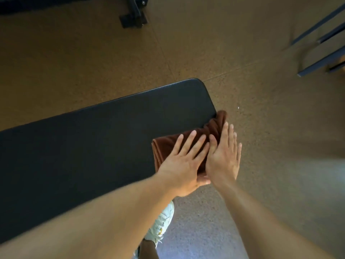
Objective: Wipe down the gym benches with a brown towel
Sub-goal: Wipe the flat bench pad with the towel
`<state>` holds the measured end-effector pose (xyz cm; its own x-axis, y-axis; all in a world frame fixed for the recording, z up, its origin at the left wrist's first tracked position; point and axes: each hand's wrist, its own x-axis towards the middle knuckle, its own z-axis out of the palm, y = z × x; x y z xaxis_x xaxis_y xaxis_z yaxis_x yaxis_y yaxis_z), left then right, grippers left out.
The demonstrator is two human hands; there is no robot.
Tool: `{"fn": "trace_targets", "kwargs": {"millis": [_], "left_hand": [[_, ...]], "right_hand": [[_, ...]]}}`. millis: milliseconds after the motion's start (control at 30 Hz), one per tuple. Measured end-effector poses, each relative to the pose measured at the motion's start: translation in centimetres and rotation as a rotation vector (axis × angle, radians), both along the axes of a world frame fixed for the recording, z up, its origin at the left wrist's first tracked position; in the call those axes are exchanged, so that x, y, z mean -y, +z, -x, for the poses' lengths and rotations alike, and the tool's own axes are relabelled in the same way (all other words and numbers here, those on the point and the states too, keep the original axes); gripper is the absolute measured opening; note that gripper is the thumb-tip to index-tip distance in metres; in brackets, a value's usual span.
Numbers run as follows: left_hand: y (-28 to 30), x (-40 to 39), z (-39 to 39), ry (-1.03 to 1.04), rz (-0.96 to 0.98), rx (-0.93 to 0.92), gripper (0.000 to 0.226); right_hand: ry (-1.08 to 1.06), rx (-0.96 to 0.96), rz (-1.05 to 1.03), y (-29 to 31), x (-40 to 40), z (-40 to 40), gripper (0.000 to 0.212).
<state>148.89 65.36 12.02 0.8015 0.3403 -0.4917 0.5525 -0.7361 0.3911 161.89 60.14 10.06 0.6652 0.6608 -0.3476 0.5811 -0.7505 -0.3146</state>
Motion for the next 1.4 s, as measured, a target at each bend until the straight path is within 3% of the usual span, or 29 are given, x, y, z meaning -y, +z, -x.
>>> {"fn": "trace_targets", "kwargs": {"millis": [167, 267, 500, 600, 900, 1100, 1200, 1400], "left_hand": [[-0.8, 1.8, 5.5, 0.094, -0.010, 0.120, 0.073], [-1.0, 1.3, 10.0, 0.135, -0.020, 0.126, 0.075], [-0.3, -1.4, 26.3, 0.379, -0.093, 0.008, 0.080], [0.0, -2.3, 34.7, 0.508, -0.124, 0.012, 0.068], [0.7, 0.5, 54.9, 0.665, -0.149, -0.059, 0.068], [1.5, -0.5, 55.5, 0.701, 0.042, -0.139, 0.079], [2.0, -3.8, 53.4, 0.724, 0.113, -0.166, 0.071], [2.0, -9.3, 47.4, 0.592, 0.099, -0.237, 0.084]], "right_hand": [[-0.079, 0.033, 0.010, 0.2, 0.0, 5.4, 0.072], [-0.063, 0.074, 0.003, 0.3, -1.7, 10.8, 0.072], [0.324, -0.023, -0.014, 1.3, -7.6, 26.7, 0.061], [0.429, -0.038, -0.030, 1.4, -9.5, 34.4, 0.059], [0.794, -0.115, -0.007, 1.7, -8.9, 53.5, 0.056], [1.014, 0.048, 0.013, 0.6, -11.1, 52.7, 0.066], [0.978, 0.091, -0.023, -0.2, -13.4, 51.3, 0.066], [0.825, 0.116, -0.075, -1.0, -15.9, 45.8, 0.065]]}}
